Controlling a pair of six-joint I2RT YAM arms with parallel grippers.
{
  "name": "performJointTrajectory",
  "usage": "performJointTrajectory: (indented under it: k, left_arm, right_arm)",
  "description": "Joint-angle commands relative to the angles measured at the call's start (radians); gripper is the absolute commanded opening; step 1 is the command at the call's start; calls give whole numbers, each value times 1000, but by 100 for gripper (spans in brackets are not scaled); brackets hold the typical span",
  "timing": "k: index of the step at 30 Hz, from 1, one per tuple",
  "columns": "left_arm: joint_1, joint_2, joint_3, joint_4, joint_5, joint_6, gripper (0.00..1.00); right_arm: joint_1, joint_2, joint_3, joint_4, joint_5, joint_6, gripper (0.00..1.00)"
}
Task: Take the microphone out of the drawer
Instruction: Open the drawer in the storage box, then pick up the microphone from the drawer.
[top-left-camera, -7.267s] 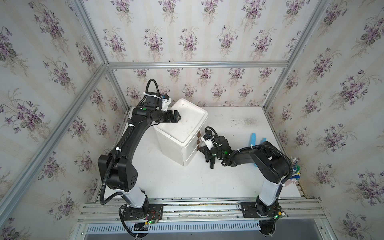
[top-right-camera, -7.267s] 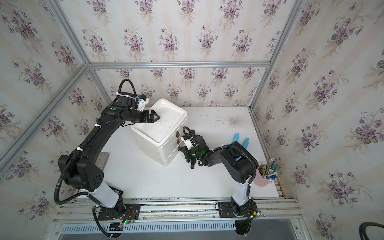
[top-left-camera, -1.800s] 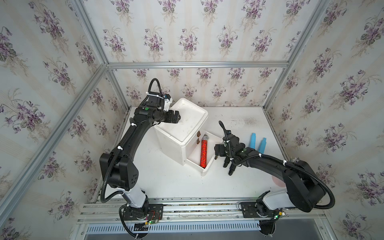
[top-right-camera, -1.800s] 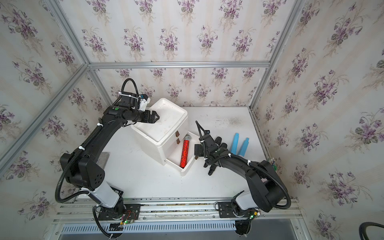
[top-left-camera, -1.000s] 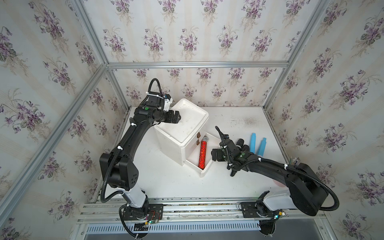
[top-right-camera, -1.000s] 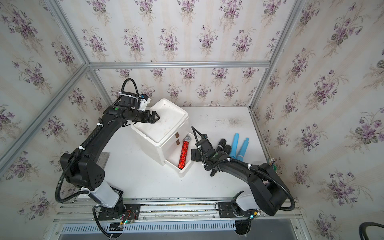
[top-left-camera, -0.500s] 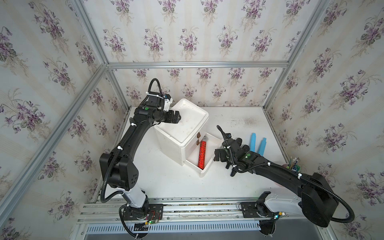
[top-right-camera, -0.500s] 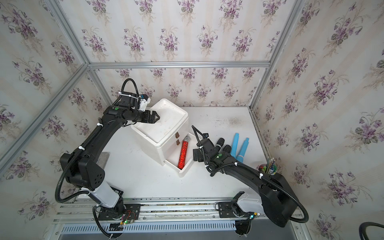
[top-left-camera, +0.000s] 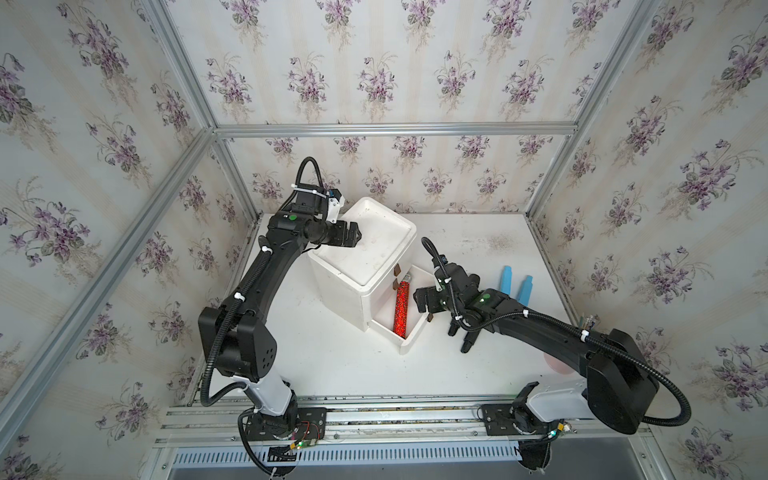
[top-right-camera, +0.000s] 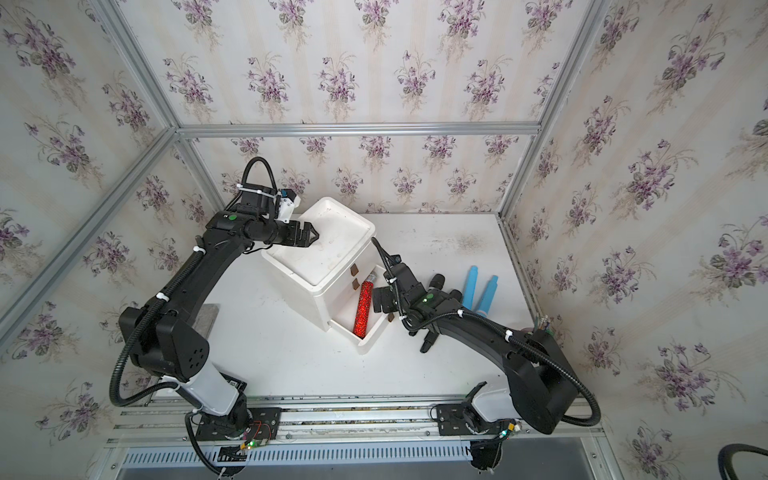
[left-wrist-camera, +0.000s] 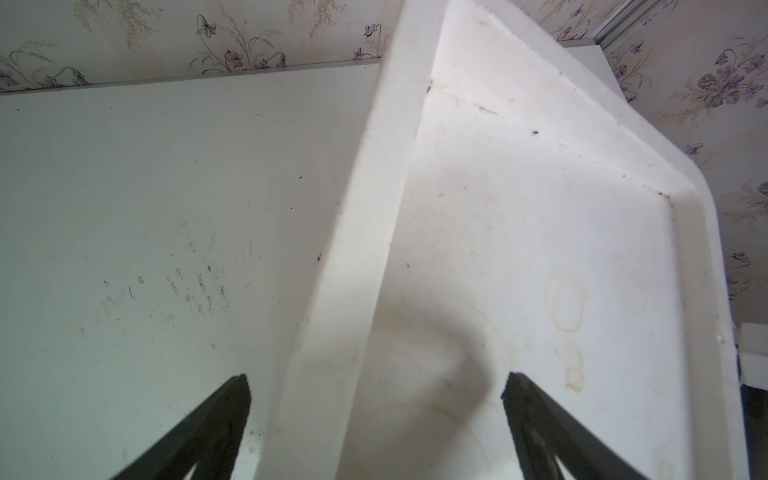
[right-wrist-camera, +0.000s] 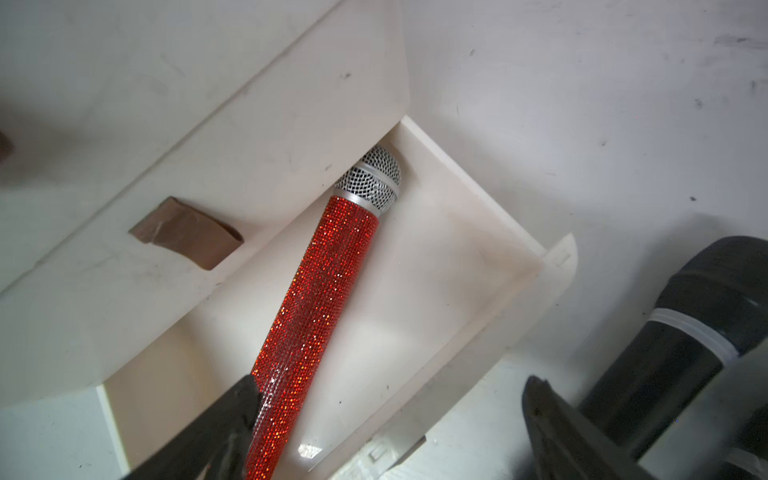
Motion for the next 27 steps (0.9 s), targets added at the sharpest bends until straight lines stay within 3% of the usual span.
performJointTrajectory:
  k: [1,15,21,27]
  left_arm:
    - [5,-1,-10,-121,-16,-11,97]
    - [12,-3,-13,-121,-16,-13,99]
    - [16,-5,-15,-121,-13,-12,99]
    - [21,-1,-13,-122,-3,-16,99]
  right_arm:
    - [2,29,-5,48,-50,17,95]
    - [32,136,36,78,-68,22,95]
    - [83,112,81,50,9,6,95]
    - [90,99,103,35,6,-1,95]
